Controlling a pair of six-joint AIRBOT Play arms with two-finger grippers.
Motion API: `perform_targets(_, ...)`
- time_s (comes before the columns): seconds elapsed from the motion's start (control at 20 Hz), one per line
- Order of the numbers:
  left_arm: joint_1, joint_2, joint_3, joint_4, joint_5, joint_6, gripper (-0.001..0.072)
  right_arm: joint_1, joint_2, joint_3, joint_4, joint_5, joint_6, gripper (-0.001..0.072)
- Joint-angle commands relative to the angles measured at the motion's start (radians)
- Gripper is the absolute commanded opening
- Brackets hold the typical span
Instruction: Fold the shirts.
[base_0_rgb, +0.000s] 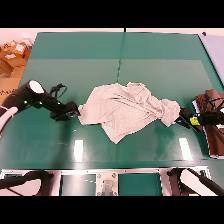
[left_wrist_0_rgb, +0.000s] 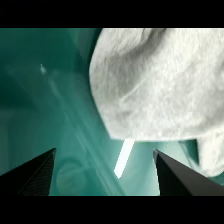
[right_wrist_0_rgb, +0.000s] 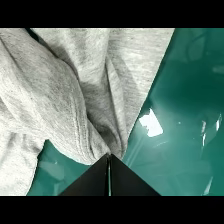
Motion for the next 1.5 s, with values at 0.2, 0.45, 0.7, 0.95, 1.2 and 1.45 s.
perform_targets(0.2, -0.069, -0.130, -0.066, -0.345, 0.391, 0.139, 0.0218, 0.003, 0.007, -0.010, 0.029, -0.039, -0.017, 0.0010)
perform_targets(0.45, -0.001, -0.134, 0.154, -0.268, 0.390, 0.209, 0.0020, 0.017, 0.023, -0.026, 0.056, 0.018, -0.016, 0.0012)
perform_targets(0.7, 0.136, -0.180, 0.394, -0.199, 0.345, 0.220, 0.0020, 0.196, 0.169, -0.186, 0.216, 0.001, -0.005, 0.0012)
perform_targets(0.95, 0.122, -0.356, 0.557, -0.219, 0.222, 0.273, 0.0257, 0.349, 0.184, -0.270, 0.312, -0.174, 0.045, 0.0018)
perform_targets(1.2, 0.181, -0.351, 0.578, -0.201, -0.018, 0.269, 0.0579, 0.264, 0.174, -0.190, 0.316, -0.145, -0.008, 0.0515)
perform_targets(1.45, 0.234, -0.351, 0.578, -0.197, -0.277, 0.262, 0.0020, 0.222, 0.104, -0.164, 0.318, -0.120, -0.044, 0.0331)
